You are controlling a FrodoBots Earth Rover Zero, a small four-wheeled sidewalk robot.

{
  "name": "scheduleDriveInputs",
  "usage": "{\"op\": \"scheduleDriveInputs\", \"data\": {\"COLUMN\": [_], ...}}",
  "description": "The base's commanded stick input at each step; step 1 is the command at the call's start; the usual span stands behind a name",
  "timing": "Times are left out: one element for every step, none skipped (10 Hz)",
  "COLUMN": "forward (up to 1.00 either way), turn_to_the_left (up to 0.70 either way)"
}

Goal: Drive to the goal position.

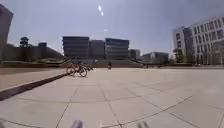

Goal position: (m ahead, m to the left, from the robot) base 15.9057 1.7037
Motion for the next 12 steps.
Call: {"op": "scheduleDriveInputs", "data": {"forward": [0.85,0.85,0.85,0.85,0.85,0.85,0.85,0.85,0.85,0.85,0.85,0.85], "turn_to_the_left": [0.23,0.13,0.03,0.0,0.0,0.0,0.0,0.0,0.0,0.0,0.0,0.0]}}
